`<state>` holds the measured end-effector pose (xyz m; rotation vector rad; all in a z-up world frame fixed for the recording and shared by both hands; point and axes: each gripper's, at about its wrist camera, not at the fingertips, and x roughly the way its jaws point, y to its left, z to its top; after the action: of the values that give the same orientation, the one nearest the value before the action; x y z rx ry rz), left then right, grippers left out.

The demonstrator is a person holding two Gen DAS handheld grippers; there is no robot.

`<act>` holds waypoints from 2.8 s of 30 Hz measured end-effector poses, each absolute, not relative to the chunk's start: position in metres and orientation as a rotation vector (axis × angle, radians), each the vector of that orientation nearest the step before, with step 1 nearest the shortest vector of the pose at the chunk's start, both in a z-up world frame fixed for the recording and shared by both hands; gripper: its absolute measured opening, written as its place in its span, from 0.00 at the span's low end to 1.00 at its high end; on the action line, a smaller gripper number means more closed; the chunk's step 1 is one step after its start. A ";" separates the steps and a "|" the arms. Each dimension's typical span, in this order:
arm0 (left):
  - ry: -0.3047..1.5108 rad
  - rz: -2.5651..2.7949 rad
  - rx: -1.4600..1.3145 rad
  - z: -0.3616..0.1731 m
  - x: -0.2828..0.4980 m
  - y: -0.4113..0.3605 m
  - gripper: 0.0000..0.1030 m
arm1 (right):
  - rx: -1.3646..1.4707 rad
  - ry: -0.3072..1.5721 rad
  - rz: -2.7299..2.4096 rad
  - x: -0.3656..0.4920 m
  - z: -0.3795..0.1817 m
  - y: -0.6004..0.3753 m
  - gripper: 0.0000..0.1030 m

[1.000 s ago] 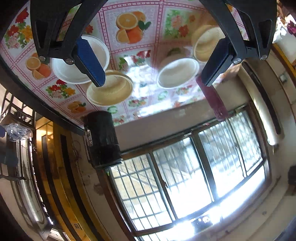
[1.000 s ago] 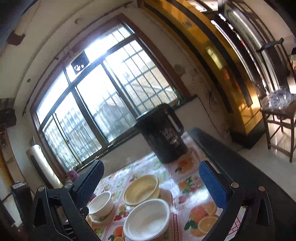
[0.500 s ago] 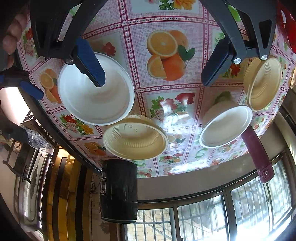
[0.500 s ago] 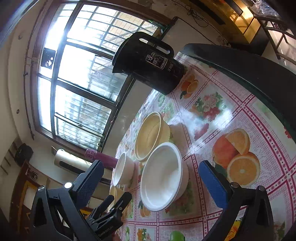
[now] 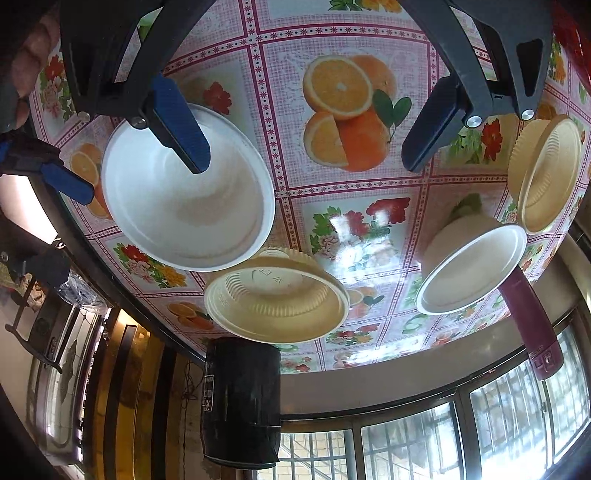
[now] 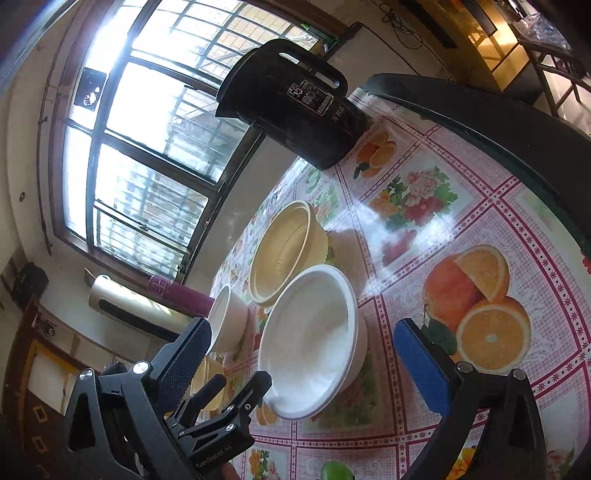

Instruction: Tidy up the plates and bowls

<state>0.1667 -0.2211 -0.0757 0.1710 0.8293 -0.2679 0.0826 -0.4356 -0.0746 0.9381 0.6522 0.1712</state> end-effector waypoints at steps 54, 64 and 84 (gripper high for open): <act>0.954 -0.463 0.007 -0.096 0.187 -0.224 0.29 | 0.792 0.748 0.059 0.094 -0.090 -0.422 0.13; 0.968 -0.466 0.001 -0.092 0.178 -0.216 0.20 | 0.767 0.767 0.080 0.092 -0.088 -0.410 0.12; 0.796 -0.191 0.015 -0.046 0.095 -0.031 0.21 | 0.545 0.646 0.349 0.048 -0.045 -0.208 0.12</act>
<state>0.0949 -0.0309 -0.0456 0.0152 0.7956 -0.1907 0.0481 -0.2077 -0.0446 0.5454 0.6459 0.3495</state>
